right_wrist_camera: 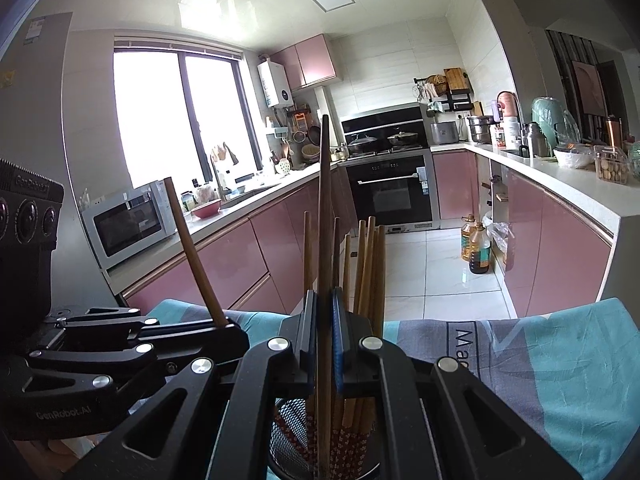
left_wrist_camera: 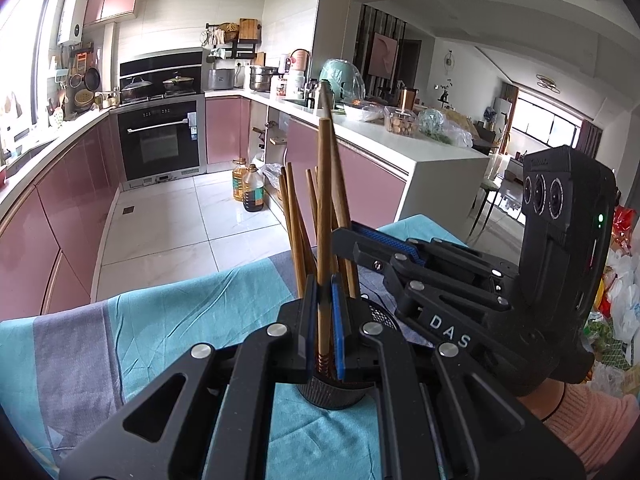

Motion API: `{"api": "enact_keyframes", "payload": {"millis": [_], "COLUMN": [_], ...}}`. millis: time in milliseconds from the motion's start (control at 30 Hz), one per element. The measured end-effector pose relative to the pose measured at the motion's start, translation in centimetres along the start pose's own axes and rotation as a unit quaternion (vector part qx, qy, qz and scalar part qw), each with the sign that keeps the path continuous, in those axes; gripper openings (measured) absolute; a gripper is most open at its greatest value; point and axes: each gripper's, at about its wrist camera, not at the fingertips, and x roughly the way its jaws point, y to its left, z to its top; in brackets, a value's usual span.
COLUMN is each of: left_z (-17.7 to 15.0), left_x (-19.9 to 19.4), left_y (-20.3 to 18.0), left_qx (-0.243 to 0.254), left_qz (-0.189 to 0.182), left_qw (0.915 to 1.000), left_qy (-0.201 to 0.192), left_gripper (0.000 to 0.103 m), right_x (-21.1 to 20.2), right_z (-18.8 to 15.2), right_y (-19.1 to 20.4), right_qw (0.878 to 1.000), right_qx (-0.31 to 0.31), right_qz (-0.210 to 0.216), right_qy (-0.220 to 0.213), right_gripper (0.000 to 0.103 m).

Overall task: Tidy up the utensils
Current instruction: 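Lower both chopsticks into the mesh cup with both grippers, then open both grippers and pull them back from the mesh cup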

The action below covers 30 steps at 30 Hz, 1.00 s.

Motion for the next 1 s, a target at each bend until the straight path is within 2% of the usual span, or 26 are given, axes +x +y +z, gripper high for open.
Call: {"api": "enact_keyframes", "payload": {"millis": [133,267,633,1000], "left_z": [-0.2,-0.2,-0.2,-0.8], "left_x": [0.3,0.8,2.6,5.0], "left_y": [0.1,0.0,0.4,0.8], "left_qx": [0.002,0.005,0.002,-0.007], "left_qz": [0.001,-0.001,-0.004,-0.004], "left_qw": [1.0000,0.9999,0.9995,0.9987], "left_qy": [0.005,0.011,0.030,0.049], "left_gripper": [0.007,0.007,0.007,0.008], "right_x": [0.0,0.3,1.3,1.8], "right_z": [-0.1,-0.6,-2.2,-3.1], "right_y": [-0.2,0.1,-0.1,-0.8], "right_qw": [1.000,1.000,0.998,0.996], "right_qx": [0.003,-0.005,-0.009,0.001], "right_qz": [-0.003,-0.002,-0.002,-0.009], "right_qy": [-0.011,-0.001,0.059,0.084], "right_gripper": [0.006,0.006,0.006,0.007]}}
